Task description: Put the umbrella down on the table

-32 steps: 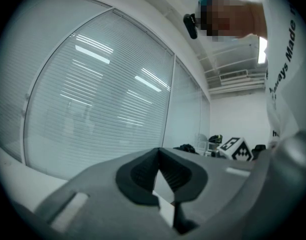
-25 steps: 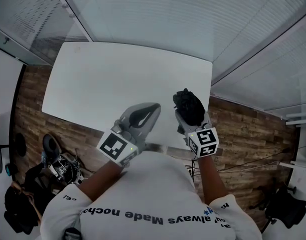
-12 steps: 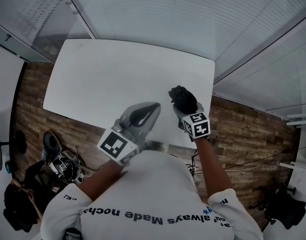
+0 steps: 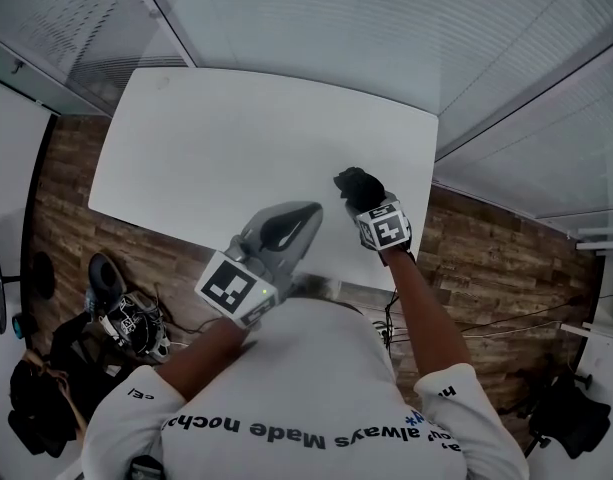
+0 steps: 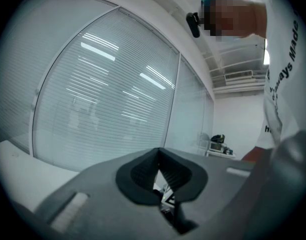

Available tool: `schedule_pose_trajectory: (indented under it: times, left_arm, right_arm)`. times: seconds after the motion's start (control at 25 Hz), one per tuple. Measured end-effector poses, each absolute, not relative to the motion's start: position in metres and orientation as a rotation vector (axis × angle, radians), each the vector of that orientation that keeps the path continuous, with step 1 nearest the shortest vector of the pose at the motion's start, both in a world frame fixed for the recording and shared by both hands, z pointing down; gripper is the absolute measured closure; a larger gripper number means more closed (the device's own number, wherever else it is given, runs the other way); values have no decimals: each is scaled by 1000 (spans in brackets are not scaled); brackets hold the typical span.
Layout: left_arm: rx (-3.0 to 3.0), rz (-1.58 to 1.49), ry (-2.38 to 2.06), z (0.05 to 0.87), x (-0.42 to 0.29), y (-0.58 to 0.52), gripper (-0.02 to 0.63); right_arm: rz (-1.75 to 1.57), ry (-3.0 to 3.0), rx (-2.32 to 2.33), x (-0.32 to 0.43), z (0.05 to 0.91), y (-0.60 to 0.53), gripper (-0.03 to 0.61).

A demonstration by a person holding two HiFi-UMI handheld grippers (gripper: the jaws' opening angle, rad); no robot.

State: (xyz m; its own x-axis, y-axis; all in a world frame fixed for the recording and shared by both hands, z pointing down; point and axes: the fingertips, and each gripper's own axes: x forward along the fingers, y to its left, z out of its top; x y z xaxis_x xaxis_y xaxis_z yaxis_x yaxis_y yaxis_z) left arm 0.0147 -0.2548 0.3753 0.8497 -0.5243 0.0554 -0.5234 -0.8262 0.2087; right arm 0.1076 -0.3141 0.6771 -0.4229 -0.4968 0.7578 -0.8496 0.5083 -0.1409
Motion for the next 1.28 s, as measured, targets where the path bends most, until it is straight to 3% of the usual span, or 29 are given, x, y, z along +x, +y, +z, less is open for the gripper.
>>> schedule_pose_trajectory:
  times: [1.28]
  left_arm:
    - [2781,36,-854,390,-10,-260,612]
  right_arm:
    - [820,-1827,930,108,776,-320,319]
